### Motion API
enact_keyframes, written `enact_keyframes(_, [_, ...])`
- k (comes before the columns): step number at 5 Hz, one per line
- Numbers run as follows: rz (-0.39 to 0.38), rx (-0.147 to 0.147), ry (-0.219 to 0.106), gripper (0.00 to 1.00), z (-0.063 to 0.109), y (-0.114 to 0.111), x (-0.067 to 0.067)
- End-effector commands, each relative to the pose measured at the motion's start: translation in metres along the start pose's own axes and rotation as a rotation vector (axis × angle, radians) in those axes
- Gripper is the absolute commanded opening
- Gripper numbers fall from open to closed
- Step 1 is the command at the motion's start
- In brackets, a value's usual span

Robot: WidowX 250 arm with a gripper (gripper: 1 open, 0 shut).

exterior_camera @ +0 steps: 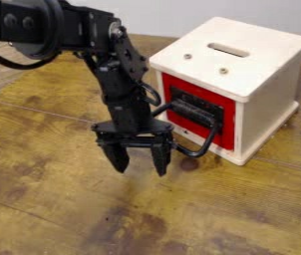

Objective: Close the drawer

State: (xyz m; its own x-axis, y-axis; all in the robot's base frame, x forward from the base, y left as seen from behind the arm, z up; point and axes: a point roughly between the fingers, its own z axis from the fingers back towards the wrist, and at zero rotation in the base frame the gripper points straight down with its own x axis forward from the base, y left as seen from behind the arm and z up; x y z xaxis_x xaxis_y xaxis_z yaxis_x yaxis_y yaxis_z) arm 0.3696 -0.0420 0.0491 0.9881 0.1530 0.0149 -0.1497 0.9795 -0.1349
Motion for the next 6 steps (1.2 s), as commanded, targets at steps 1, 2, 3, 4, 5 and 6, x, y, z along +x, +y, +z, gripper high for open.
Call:
enact_keyframes(1, [-0.006,-0.014,-0.094,1.0,0.0326,0.0003,0.0128])
enact_keyframes(2, [-0.007,-0.012,-0.094,1.0,0.0323,0.0012,0.013])
enact_keyframes(3, [-0.009,-0.009,-0.094,1.0,0.0322,0.0021,0.0134])
enact_keyframes(4, [-0.011,-0.006,-0.094,1.0,0.0326,0.0031,0.014])
enact_keyframes(5, [-0.014,-0.003,-0.097,1.0,0.0342,0.0049,0.0132])
enact_keyframes(6, [-0.016,0.0,-0.099,1.0,0.0353,0.0066,0.0123])
